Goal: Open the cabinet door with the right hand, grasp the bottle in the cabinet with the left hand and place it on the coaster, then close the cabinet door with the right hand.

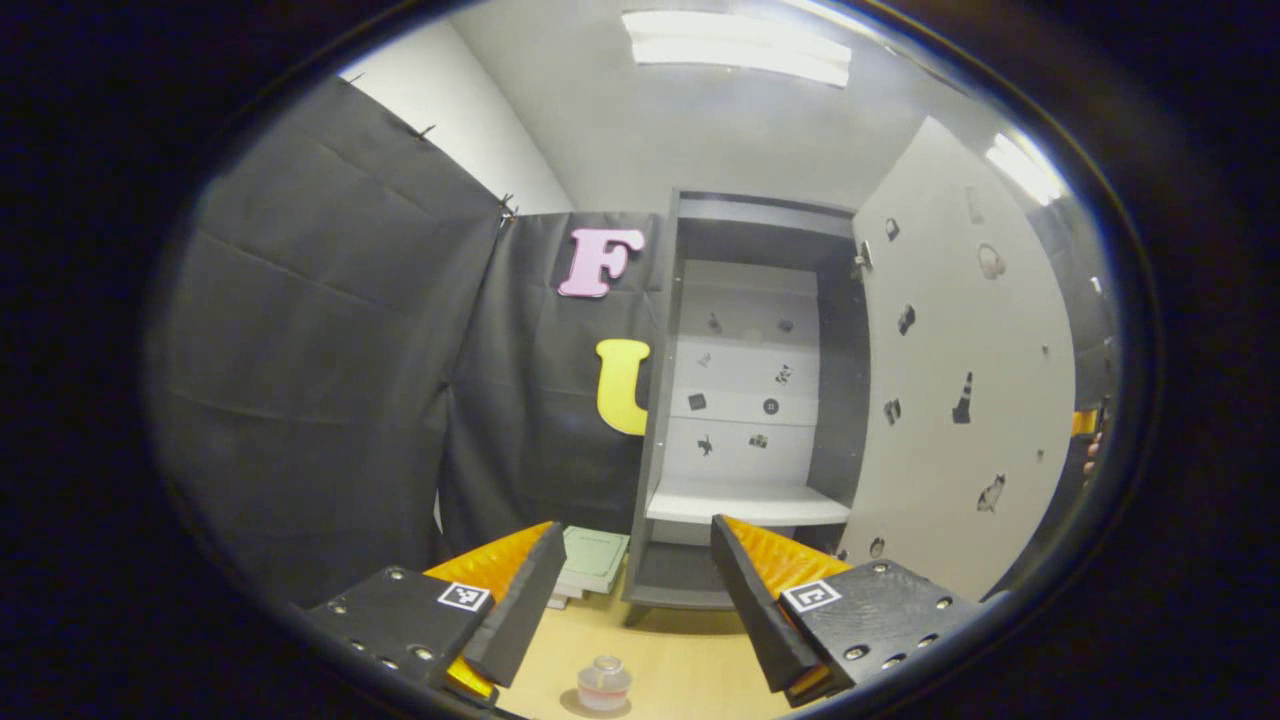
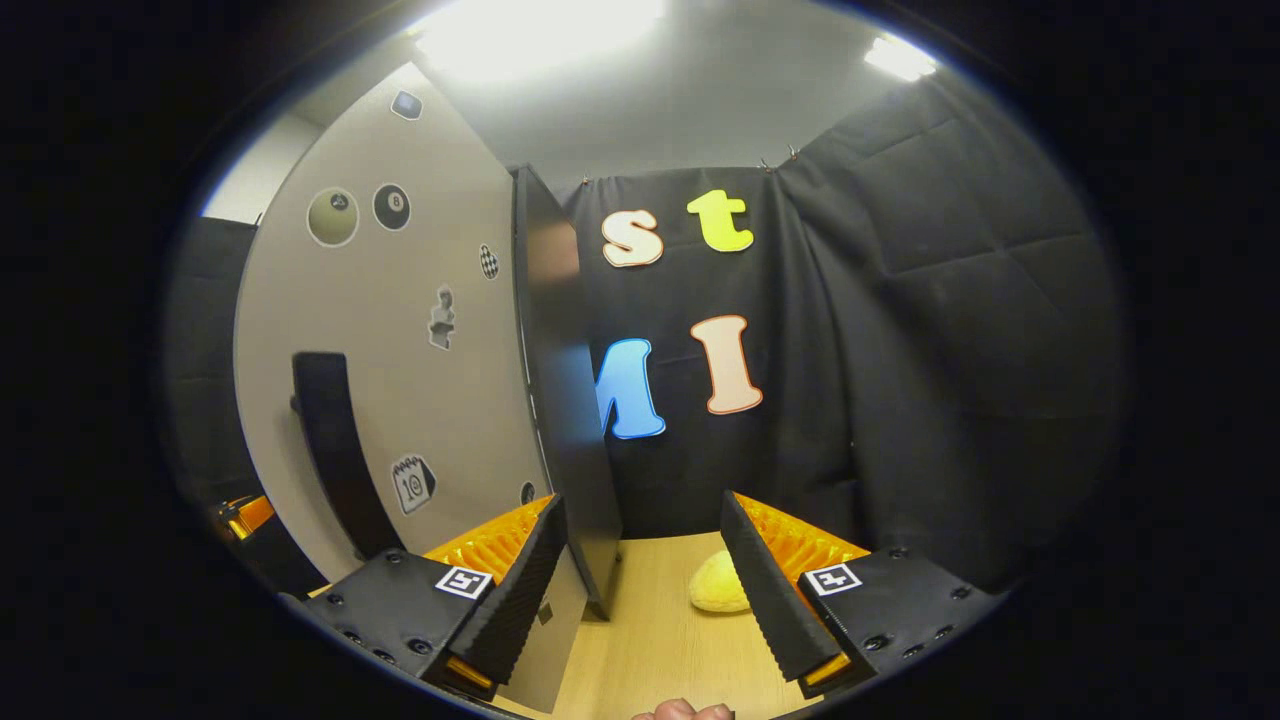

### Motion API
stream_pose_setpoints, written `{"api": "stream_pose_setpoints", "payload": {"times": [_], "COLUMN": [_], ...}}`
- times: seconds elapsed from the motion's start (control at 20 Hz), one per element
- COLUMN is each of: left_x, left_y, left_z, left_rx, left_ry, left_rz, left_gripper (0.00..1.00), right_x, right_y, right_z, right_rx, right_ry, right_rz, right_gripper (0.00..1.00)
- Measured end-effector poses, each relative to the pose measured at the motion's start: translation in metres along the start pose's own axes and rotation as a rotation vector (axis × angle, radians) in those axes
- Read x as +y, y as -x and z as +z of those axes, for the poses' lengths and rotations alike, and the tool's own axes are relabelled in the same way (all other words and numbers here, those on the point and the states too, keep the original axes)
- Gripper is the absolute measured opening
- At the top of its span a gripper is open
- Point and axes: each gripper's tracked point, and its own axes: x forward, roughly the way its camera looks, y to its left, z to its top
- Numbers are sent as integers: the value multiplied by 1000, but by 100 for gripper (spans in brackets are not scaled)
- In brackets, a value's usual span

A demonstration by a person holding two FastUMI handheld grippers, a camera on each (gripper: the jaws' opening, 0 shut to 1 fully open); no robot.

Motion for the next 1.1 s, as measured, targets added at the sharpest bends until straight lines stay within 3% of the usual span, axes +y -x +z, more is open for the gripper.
{"api": "stream_pose_setpoints", "payload": {"times": [0.1,0.25,0.5,0.7,0.85,1.1], "left_x": [-7,7,9,27,45,74], "left_y": [-10,-22,-36,-40,-40,-42], "left_z": [7,14,3,-3,-4,-11], "left_rx": [23,65,139,166,166,181], "left_ry": [6,-63,-89,-104,-102,-50], "left_rz": [-66,-96,-211,-238,-249,-237], "left_gripper": [88,90,90,88,88,87], "right_x": [10,33,50,49,61,84], "right_y": [4,11,19,27,27,31], "right_z": [11,23,26,25,22,22], "right_rx": [6,11,24,10,14,-6], "right_ry": [0,-34,-33,-39,-86,-50], "right_rz": [-17,-21,-93,-192,-199,-212], "right_gripper": [98,98,98,97,96,96]}}
